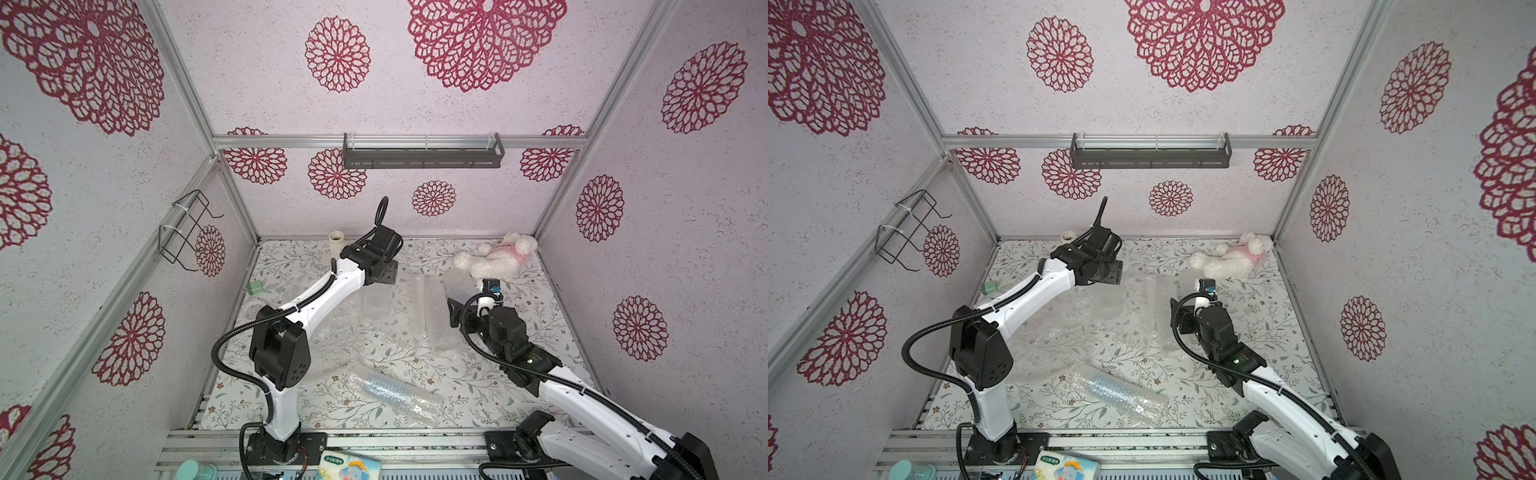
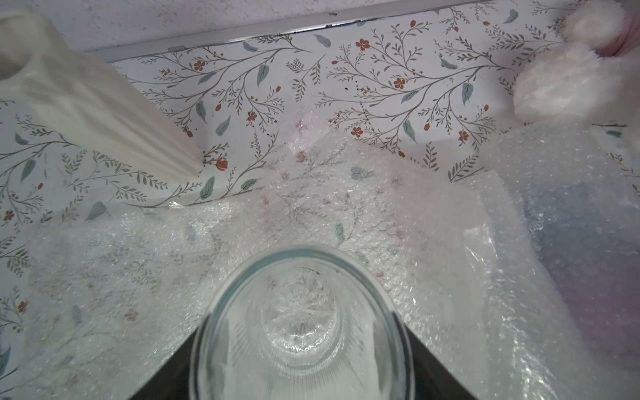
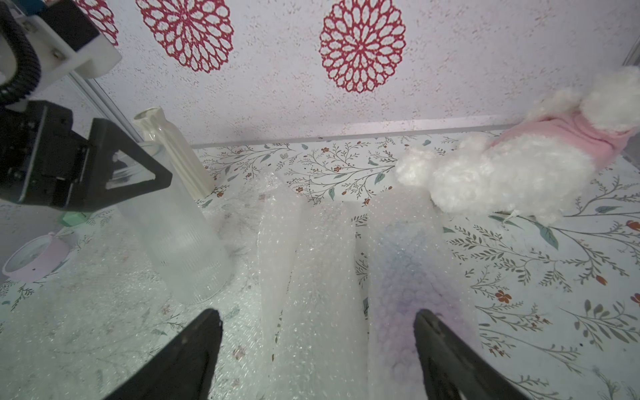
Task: Unwrap the vase from the bubble wrap
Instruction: Pick up the vase from the bubble wrap.
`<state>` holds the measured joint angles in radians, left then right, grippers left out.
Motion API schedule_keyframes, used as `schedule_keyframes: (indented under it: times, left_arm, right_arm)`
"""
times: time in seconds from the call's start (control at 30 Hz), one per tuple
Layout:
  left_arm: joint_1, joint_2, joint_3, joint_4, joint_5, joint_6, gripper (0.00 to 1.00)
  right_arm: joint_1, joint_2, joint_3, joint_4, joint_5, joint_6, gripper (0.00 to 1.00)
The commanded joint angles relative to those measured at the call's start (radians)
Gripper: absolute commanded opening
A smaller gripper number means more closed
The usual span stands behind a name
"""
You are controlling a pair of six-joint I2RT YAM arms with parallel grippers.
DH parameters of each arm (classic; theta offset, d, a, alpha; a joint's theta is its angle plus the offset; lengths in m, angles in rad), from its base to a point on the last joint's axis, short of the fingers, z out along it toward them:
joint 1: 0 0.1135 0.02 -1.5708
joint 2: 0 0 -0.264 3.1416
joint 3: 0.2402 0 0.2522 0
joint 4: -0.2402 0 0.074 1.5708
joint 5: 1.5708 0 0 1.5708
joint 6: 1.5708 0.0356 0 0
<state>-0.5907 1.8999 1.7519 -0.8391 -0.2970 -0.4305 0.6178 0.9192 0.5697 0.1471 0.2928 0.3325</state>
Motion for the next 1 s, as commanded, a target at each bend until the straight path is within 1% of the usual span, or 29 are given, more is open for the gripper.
schedule_keyframes:
  times: [0.0, 0.13, 0.3, 0.37, 0.53, 0.77, 0.97]
  left_arm:
    - [0.002, -0.067, -0.045, 0.12, -0.003, 0.003, 0.62]
    - [-0.007, -0.12, -0.108, 0.168, -0.034, -0.01, 0.62]
    - [-0.012, -0.216, -0.227, 0.34, -0.081, -0.002, 0.62]
    - [-0.013, -0.235, -0.248, 0.393, -0.098, 0.009, 0.63]
    - [-0.013, -0.222, -0.205, 0.433, -0.123, 0.055, 0.63]
    - [-0.007, -0.181, -0.133, 0.497, -0.125, 0.108, 0.64]
    - [0.013, -0.06, 0.006, 0.519, -0.094, 0.148, 0.65]
  right_arm:
    - [-0.004, -0.013, -0.001, 0.047, 0.014, -0.011, 0.89]
    - [-0.004, -0.024, -0.021, 0.081, 0.009, -0.011, 0.89]
    - [-0.004, -0.028, -0.051, 0.137, 0.006, -0.027, 0.89]
    - [-0.004, -0.03, -0.056, 0.147, 0.005, -0.032, 0.89]
    - [-0.004, -0.021, -0.052, 0.164, 0.007, -0.033, 0.89]
    - [-0.004, 0.0, -0.039, 0.172, 0.011, -0.043, 0.89]
    - [-0.004, 0.038, -0.037, 0.202, -0.005, -0.048, 0.89]
